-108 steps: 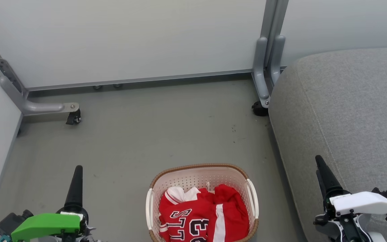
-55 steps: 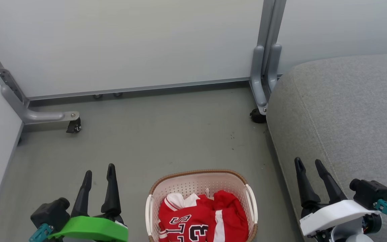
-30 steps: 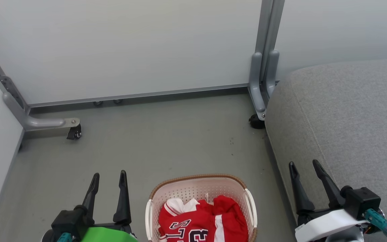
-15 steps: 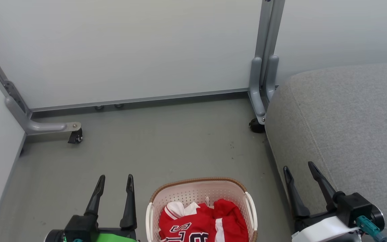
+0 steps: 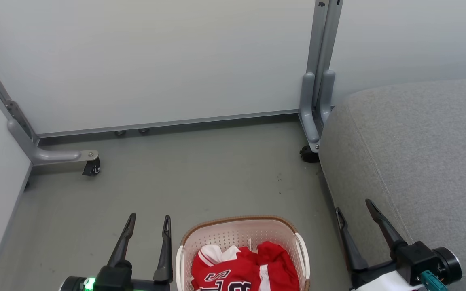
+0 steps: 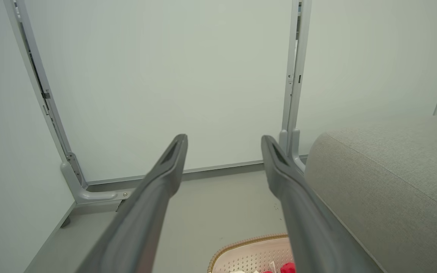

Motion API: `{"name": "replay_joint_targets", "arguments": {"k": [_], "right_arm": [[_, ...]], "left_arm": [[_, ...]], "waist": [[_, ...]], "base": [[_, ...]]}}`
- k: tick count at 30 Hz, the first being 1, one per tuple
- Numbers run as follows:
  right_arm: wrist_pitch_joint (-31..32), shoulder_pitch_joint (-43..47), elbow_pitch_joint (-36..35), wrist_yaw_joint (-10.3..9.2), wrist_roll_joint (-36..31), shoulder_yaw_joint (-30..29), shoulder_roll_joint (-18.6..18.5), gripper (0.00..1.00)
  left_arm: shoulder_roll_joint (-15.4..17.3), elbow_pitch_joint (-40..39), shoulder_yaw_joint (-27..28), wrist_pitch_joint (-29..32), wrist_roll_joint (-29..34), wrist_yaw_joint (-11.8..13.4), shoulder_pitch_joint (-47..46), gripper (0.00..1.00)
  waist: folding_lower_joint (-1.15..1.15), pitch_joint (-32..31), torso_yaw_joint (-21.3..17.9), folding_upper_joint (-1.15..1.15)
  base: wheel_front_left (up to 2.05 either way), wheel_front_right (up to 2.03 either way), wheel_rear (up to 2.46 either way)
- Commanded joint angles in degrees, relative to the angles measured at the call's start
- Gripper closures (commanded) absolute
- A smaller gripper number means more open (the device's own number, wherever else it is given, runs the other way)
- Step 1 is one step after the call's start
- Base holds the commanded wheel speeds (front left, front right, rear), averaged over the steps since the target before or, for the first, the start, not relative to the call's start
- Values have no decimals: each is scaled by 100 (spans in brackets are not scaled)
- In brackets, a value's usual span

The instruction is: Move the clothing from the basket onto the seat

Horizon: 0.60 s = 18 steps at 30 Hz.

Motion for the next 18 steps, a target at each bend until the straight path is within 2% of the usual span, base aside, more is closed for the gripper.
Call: {"name": "replay_joint_targets", "arguments": {"k": [1,13,18], "right_arm": [[-47,46,-51,0,-114,12,10,0],[-42,-169,-80,0,30,-116,11,0],[-42,-554,-169,0,78,-279,-52,0]], "left_arm": [[34,-32,-35,-59,146,20,95,0],[33,61,-211,-38,172,-7,-210,0],[32,210,-405,-38,287,-110,-629,0]], "waist": [[0,28,0,0],[0,703,-6,0],[0,1482,-33,0]], "base": [[0,0,0],[0,0,0],[0,0,0]]}}
